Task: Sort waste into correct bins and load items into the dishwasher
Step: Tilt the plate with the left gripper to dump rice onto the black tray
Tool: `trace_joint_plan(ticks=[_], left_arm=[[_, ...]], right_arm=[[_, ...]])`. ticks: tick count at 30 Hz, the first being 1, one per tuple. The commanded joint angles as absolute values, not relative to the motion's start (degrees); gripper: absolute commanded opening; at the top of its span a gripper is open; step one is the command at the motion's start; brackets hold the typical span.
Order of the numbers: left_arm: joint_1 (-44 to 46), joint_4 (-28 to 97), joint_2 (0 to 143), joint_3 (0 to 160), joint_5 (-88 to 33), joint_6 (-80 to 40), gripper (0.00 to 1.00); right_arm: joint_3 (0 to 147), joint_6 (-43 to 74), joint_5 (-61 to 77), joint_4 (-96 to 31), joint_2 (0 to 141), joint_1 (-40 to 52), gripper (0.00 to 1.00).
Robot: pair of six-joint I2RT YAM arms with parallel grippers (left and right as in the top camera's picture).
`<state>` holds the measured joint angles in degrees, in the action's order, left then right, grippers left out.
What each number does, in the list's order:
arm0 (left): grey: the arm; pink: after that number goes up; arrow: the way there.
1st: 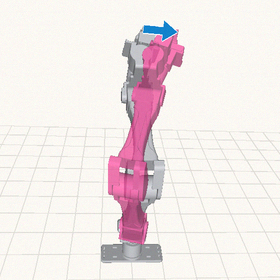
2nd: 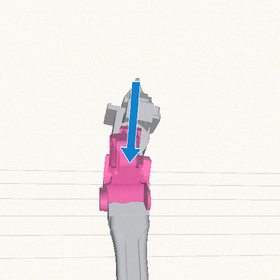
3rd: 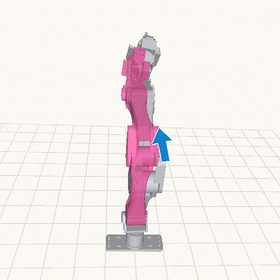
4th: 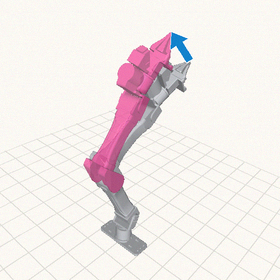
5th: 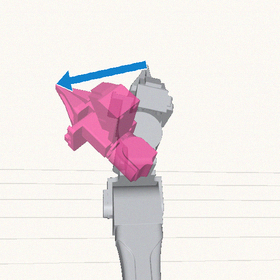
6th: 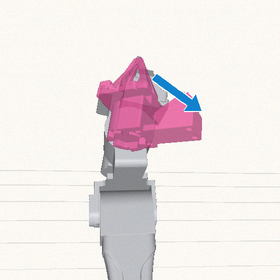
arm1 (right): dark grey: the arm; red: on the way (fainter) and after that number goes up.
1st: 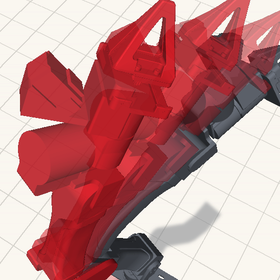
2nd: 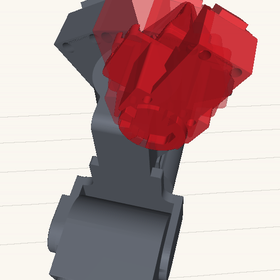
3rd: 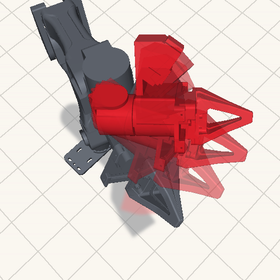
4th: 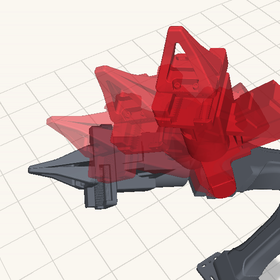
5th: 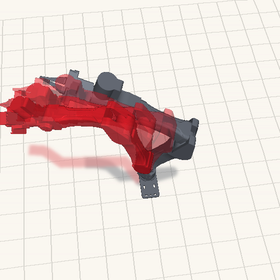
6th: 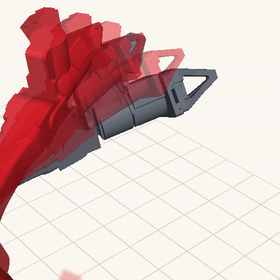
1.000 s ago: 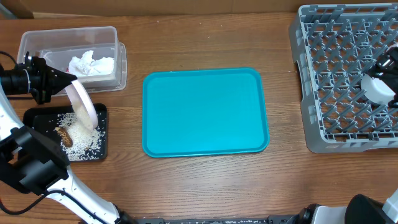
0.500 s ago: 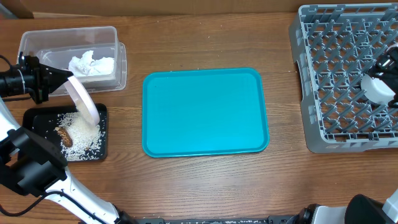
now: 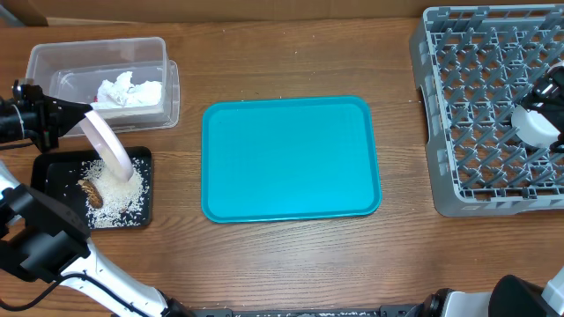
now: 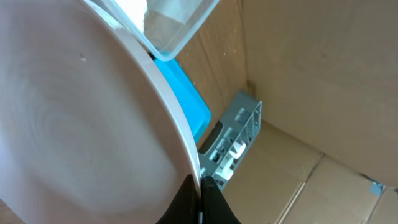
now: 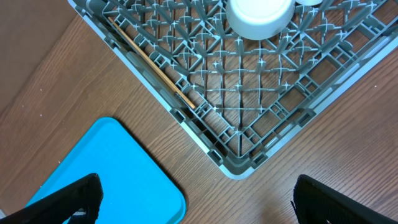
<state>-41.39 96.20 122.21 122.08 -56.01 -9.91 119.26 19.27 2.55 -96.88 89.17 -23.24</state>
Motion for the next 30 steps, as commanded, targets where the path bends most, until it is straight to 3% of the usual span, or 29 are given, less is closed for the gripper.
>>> trace_joint_plan(ticks=[1,9,13,30], left_arm=[[-43.42,94.11,121.73,122.72,-51.4,-11.25,0.04],[-46.17,95.46,121.73,122.72,-39.38,-13.52,0.04],[-46.13,96.84,121.73,122.72,-53.08,-5.17,0.04],[-45.56,96.79,121.8,122.72,-54.33,1.8,0.04]], right_arm=[[120.05,19.38,2.13,-96.57,89.06,-23.44,1.0],[120.05,19.38,2.13,-96.6,89.06,-23.44,1.0],[120.05,19.38,2.13,-96.57,89.06,-23.44,1.0],[120.05,19.38,2.13,-96.57,89.06,-23.44,1.0]])
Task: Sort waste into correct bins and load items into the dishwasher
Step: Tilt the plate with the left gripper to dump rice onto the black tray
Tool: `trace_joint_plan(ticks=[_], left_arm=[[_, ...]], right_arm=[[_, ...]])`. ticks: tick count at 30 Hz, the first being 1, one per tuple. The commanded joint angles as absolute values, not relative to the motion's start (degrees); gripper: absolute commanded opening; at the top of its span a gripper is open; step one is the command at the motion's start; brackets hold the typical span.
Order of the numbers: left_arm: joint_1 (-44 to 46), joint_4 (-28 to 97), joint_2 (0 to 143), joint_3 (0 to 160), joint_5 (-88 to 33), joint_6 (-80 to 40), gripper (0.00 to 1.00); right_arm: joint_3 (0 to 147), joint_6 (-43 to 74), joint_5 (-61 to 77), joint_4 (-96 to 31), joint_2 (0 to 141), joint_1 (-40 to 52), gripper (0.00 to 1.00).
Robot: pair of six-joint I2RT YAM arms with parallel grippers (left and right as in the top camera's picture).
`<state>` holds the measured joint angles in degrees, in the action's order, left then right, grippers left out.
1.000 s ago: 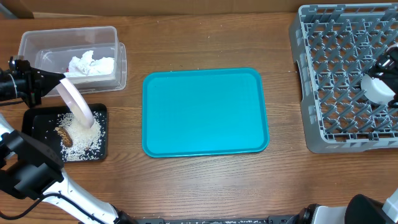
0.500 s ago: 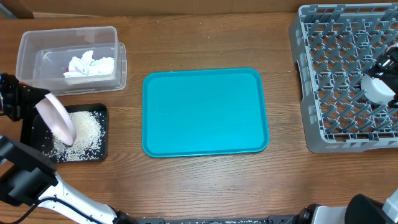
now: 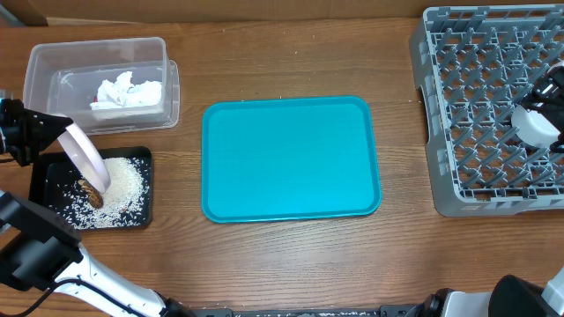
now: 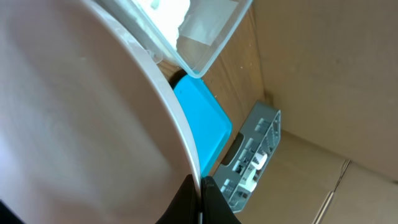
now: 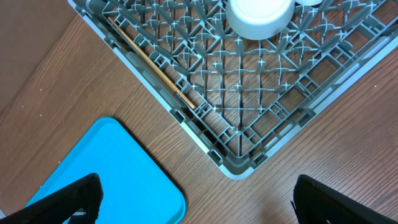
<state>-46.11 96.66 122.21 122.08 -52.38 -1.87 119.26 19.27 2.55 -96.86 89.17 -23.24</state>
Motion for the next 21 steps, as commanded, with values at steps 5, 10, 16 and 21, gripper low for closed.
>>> trace_joint_plan(ticks=[5,10,16,21], left_arm=[[-45.58,96.64,121.8,122.72,-54.06,1.74,0.04],[-45.41,96.57,121.8,122.72,-50.98,1.06,0.04],[-45.06,95.94,121.82,122.61,-50.76,2.37,0.04],[-44.64,96.79,121.82,122.56,-56.99,9.1,0.04]], right_arm=[[120.05,19.38,2.13,-96.57,89.06,-23.44,1.0],[120.05,19.38,2.13,-96.6,89.06,-23.44,1.0],[120.05,19.38,2.13,-96.57,89.06,-23.44,1.0],[120.05,19.38,2.13,-96.57,89.06,-23.44,1.0]])
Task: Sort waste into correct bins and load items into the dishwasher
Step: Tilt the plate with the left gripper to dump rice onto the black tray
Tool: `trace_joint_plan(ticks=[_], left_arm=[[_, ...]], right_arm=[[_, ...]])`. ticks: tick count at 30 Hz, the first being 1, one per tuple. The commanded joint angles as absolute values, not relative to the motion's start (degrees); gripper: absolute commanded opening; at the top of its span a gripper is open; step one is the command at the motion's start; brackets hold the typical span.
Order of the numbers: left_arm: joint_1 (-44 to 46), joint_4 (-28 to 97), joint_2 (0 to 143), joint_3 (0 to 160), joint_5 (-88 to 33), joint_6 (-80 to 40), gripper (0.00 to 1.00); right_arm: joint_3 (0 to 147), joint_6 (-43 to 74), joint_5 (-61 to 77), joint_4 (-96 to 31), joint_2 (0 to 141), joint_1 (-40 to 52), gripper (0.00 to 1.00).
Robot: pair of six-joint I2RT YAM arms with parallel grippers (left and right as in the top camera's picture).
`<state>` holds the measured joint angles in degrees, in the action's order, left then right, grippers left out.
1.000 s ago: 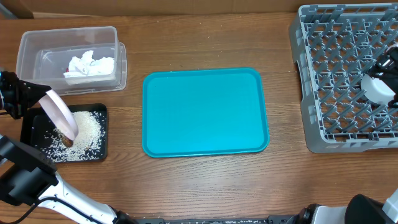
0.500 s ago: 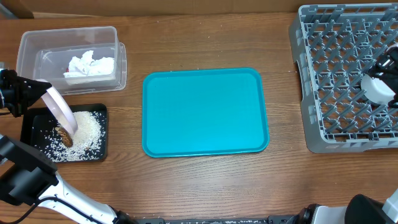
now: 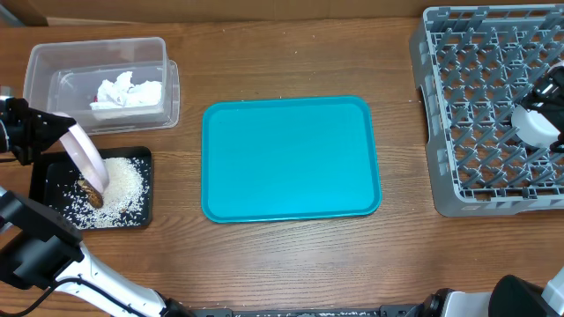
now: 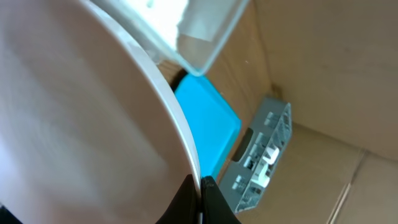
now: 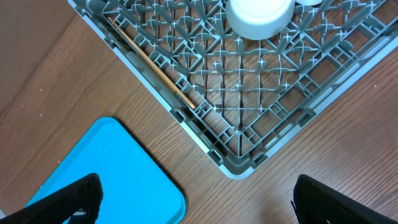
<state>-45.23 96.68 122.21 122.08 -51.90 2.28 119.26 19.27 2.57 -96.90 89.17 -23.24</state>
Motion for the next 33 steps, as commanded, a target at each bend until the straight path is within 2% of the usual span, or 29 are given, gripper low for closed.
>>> trace_joint_plan(ticks=[1,3,6,19,24,29,33], left_arm=[[-44.58,96.44,121.84,122.37,-56.38,8.54,0.04],[-44.58,96.86,121.86,121.67,-58.19,4.99,0.04],[-44.49,96.86,121.82,121.27,-62.83,7.81,0.04],[-44.23,96.86,121.3,120.55,-60.01,-1.04,0.04],[-44.88,96.86,121.3,119.57,-60.29,-0.75,0.04],[-45.08,96.86,117.47,112.92,-70.65,1.83,0.04],[-45.78,96.86,116.22,111.04,-69.43,1.74,0.04]], right_arm=[[120.05,19.38,2.13,-96.6,89.06,-23.44,1.0],[120.05,19.38,2.15,-96.57,89.06,-23.44,1.0],[120.05,19.38,2.13,-96.57,89.06,-23.44,1.0],[120.05,19.38,2.13,-96.57,89.06,-23.44,1.0],[120.05,19.38,2.13,-96.57,89.06,-23.44,1.0],[120.05,19.38,2.15,-96.6,89.06,-23.44,1.0],[120.05,19.38,2.13,-96.57,89.06,-23.44,1.0]])
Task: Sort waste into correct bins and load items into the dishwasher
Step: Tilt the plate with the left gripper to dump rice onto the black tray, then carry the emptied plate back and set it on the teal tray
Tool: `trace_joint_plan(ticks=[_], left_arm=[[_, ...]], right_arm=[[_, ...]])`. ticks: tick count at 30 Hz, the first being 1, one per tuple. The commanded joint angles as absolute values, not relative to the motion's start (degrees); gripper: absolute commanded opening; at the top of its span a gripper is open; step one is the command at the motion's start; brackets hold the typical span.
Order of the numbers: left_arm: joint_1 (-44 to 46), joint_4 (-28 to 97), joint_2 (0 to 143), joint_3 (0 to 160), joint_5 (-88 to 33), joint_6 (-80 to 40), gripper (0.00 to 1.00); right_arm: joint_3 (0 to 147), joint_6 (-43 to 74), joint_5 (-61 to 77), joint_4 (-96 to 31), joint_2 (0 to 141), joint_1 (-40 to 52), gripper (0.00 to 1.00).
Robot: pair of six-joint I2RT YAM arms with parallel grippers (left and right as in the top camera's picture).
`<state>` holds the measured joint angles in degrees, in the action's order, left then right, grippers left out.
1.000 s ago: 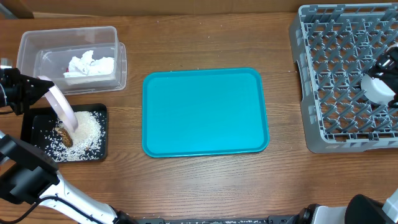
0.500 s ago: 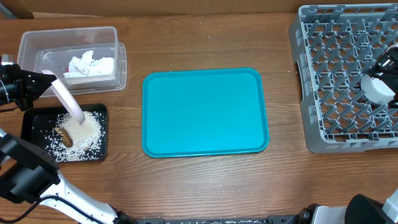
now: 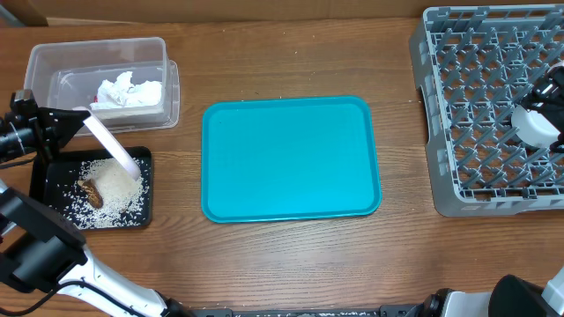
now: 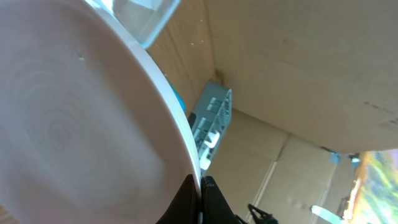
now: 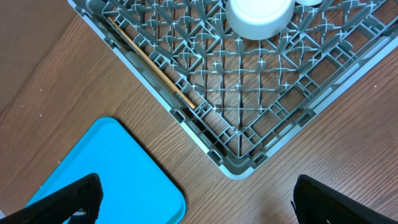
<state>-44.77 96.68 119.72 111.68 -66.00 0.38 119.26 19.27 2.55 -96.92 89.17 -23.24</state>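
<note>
A white plate point(image 3: 110, 145) hangs tilted on edge over the black tray point(image 3: 48, 176), which holds scattered rice point(image 3: 119, 187) and a brown scrap point(image 3: 91, 187). My left gripper point(image 4: 199, 191) is shut on the plate's rim; the plate point(image 4: 74, 118) fills most of the left wrist view. The grey dish rack point(image 3: 480, 106) stands at the right with a white cup point(image 5: 260, 15) in it. My right gripper point(image 5: 196, 199) is open and empty above the rack's near corner.
A clear bin point(image 3: 53, 62) with crumpled tissue point(image 3: 128, 90) sits behind the black tray. The teal tray point(image 3: 291, 158) lies in the middle. A chopstick point(image 5: 152, 65) lies in the dish rack point(image 5: 249, 81). Cardboard walls close off the back.
The plate and my left gripper have shifted a little to the right over the black tray, and the plate's tilt has changed. The right arm has not moved.
The plate was held tilted over the black tray with rice under it. Then it stood further left over the tray's left part, and stayed there. Now it is back toward the right. The right gripper stayed open by the rack throughout.
</note>
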Motion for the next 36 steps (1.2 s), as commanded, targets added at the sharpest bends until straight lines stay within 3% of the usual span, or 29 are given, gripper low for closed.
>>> trace_joint_plan(ticks=[1,23,29,36], left_arm=[[-45.8,96.86,116.22,111.02,-69.23,1.76,0.04],[-45.5,96.86,114.15,110.96,-67.44,6.17,0.04],[-42.5,96.84,106.21,110.96,-66.7,4.64,0.04],[-31.48,96.53,94.48,110.96,-54.72,0.1,0.04]], right_arm=[[120.05,19.38,2.13,-96.6,89.06,-23.44,1.0],[120.05,19.38,2.13,-96.57,89.06,-23.44,1.0],[120.05,19.38,2.13,-96.57,89.06,-23.44,1.0],[120.05,19.38,2.15,-96.57,89.06,-23.44,1.0]])
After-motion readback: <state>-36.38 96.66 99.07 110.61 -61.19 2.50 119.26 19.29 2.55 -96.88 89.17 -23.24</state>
